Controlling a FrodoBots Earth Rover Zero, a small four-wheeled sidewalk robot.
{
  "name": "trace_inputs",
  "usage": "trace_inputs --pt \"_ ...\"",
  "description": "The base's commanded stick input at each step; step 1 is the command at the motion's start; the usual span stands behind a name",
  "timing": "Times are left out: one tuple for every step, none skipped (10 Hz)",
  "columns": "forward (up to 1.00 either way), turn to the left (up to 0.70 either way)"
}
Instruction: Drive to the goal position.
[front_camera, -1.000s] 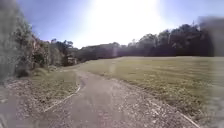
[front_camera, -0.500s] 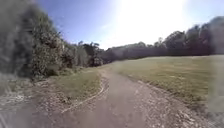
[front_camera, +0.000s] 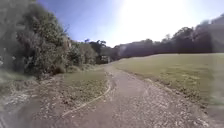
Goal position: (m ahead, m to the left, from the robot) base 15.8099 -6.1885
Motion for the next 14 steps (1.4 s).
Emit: trace_inputs --pt "0.3 0.0" --pt "0.3 -0.6" --pt "0.3 -0.6" --pt "0.3 -0.6" --pt "0.3 -0.6" --pt "0.3 -0.6" --pt "0.3 -0.6" --pt "0.3 -0.6" --pt "0.3 -0.28" --pt "0.3 0.0" --pt "0.3 0.0" --pt "0.3 0.0" --pt "0.3 0.0" --pt "0.3 0.0"
